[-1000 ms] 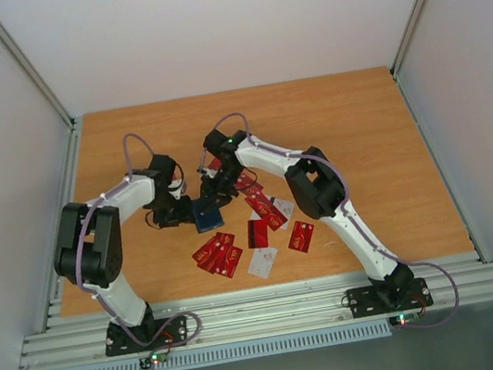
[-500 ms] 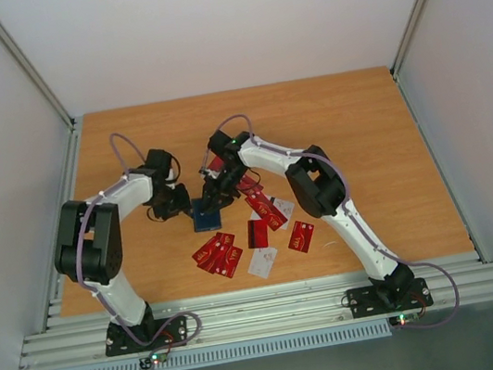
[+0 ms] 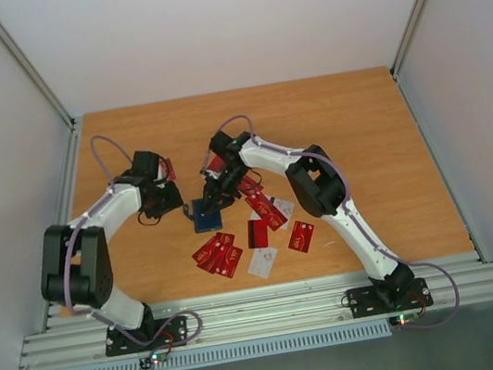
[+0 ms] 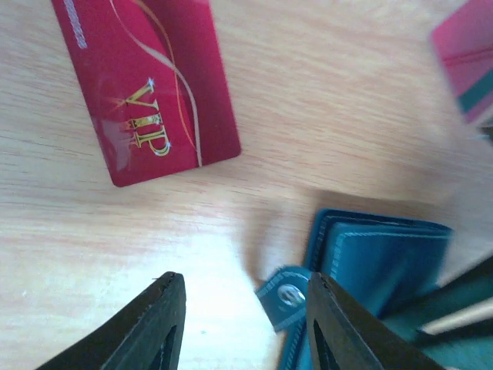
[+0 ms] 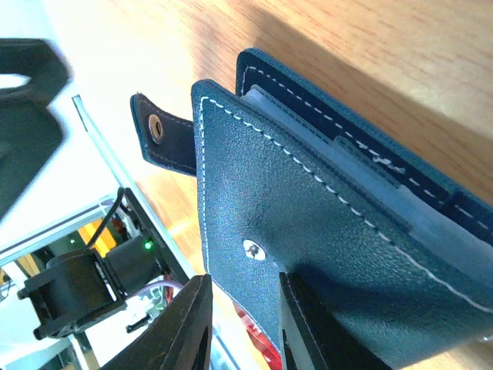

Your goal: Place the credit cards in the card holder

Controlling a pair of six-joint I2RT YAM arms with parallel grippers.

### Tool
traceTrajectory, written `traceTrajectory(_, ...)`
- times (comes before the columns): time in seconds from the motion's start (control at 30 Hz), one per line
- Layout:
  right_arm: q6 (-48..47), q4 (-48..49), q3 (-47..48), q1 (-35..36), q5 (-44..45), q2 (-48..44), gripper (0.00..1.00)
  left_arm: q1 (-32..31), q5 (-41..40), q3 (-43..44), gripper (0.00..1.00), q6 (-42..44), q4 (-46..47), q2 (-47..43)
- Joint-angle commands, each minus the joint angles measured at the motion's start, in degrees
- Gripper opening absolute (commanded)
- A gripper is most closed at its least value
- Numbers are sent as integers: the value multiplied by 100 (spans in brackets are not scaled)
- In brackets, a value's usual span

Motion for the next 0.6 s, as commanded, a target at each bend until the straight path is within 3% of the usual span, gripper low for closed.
traceTrajectory(0.0, -41, -777, -173, 33, 1293, 531, 26, 56, -31, -60, 45, 71, -281, -534)
traceTrajectory(0.2, -28, -934, -119, 38, 1578, 553, 26, 223, 128, -57, 43, -224, -295, -611)
traceTrajectory(0.57, -29, -987, -16, 45, 1631, 554, 26, 276, 866, 1334, 37, -67, -744, 1334)
